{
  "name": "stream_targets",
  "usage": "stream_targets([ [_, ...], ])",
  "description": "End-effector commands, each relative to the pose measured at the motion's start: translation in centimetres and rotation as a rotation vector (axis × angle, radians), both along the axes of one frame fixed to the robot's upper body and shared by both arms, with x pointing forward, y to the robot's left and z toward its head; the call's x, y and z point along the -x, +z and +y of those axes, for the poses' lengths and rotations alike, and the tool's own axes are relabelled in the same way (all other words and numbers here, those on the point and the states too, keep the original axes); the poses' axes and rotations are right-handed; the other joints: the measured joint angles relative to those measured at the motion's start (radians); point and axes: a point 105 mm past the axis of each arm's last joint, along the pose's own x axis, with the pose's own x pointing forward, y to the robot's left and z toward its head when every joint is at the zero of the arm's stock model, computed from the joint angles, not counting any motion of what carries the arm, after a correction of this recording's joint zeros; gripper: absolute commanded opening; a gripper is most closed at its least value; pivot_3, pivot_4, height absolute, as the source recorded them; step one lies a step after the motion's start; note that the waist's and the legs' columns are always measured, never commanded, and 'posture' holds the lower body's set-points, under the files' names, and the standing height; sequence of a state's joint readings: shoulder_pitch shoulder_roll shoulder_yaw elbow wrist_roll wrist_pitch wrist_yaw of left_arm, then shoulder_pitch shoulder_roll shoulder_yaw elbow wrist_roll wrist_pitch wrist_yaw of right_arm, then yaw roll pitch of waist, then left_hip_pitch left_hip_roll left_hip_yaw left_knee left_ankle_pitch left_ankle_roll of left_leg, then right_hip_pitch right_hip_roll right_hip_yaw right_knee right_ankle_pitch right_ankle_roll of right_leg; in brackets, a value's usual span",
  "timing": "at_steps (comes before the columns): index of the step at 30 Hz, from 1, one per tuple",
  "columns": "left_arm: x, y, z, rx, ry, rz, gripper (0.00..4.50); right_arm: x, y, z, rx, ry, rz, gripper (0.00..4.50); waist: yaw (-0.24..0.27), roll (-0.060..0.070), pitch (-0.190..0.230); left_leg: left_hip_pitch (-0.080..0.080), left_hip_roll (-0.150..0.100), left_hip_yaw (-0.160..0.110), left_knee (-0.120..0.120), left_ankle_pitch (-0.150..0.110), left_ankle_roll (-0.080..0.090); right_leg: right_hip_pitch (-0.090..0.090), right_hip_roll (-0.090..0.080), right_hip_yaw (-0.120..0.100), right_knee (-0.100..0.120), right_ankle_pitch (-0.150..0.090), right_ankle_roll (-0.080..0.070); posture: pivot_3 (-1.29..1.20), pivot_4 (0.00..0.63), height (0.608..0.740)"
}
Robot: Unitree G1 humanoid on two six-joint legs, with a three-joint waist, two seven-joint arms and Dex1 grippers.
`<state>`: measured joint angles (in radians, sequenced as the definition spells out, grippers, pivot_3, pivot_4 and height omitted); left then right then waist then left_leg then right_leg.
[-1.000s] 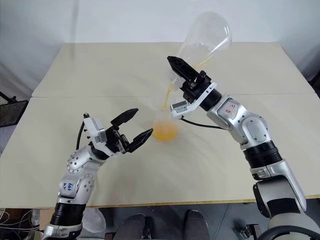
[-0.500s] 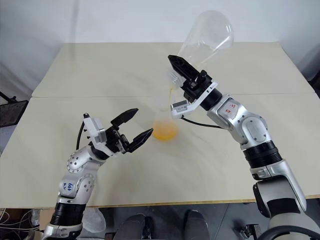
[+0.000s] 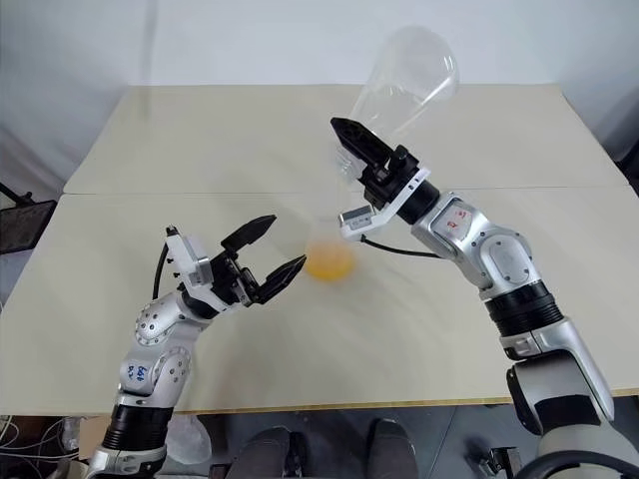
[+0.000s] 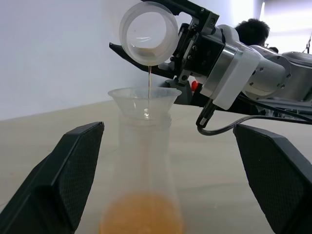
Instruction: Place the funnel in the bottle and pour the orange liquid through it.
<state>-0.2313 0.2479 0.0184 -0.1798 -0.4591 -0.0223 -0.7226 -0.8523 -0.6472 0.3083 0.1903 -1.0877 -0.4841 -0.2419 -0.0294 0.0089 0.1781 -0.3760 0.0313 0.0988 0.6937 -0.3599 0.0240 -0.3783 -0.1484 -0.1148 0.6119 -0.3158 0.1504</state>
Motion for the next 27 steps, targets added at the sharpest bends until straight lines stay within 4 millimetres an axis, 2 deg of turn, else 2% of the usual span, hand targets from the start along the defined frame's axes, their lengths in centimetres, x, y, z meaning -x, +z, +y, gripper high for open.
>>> stream_targets([
  [1, 0.1, 0.7, -0.3, 0.003, -0.003, -0.041, 4.5, 0.5, 1.7, -0.2, -0.022, 0.015, -0.055, 2.47, 0.0, 0.0, 0.0, 0.0, 0.0, 0.0, 0.0, 0.0, 0.0, 0.0, 0.0, 0.0, 0.0, 0.0, 0.0, 0.0, 0.15, 0.74],
  [12, 0.1, 0.6, -0.2, -0.008, -0.014, -0.036, 4.5, 1.1, 1.6, -0.5, -0.079, 0.059, 0.075, 2.47, 0.0, 0.0, 0.0, 0.0, 0.0, 0.0, 0.0, 0.0, 0.0, 0.0, 0.0, 0.0, 0.0, 0.0, 0.0, 0.0, 0.15, 0.74],
  [16, 0.0, 0.6, -0.3, -0.021, -0.035, -0.028, 4.5, 0.8, 1.3, -2.8, -0.305, 0.089, 0.387, 2.47, 0.003, -0.001, 0.0, 0.0, 0.0, -0.002, 0.0, 0.0, 0.0, 0.002, 0.0, -0.002, 0.0, 0.0, 0.0, 0.0, 0.15, 0.74],
  [20, -0.1, 0.6, -0.2, -0.028, -0.046, -0.024, 4.5, 1.6, 2.0, -5.0, -0.555, 0.184, 0.624, 2.47, 0.003, -0.001, 0.0, 0.0, 0.0, -0.002, 0.0, 0.0, 0.001, 0.002, -0.001, -0.002, -0.001, 0.0, 0.0, 0.0, 0.15, 0.74],
  [22, -0.1, 0.6, -0.2, -0.031, -0.052, -0.019, 4.5, 2.5, 2.5, -6.8, -0.686, 0.252, 0.777, 2.47, 0.004, -0.001, 0.001, 0.0, 0.0, -0.003, 0.0, 0.0, 0.001, 0.002, -0.001, -0.003, 0.0, 0.0, 0.0, 0.0, 0.15, 0.74],
  [27, -0.1, 0.4, -0.3, -0.036, -0.065, -0.009, 4.5, 3.5, 3.7, -12.0, -0.905, 0.235, 0.905, 2.47, 0.011, -0.001, 0.001, 0.0, 0.0, -0.003, 0.001, 0.0, 0.001, 0.003, -0.001, -0.003, 0.0, 0.0, 0.0, 0.0, 0.15, 0.74],
])
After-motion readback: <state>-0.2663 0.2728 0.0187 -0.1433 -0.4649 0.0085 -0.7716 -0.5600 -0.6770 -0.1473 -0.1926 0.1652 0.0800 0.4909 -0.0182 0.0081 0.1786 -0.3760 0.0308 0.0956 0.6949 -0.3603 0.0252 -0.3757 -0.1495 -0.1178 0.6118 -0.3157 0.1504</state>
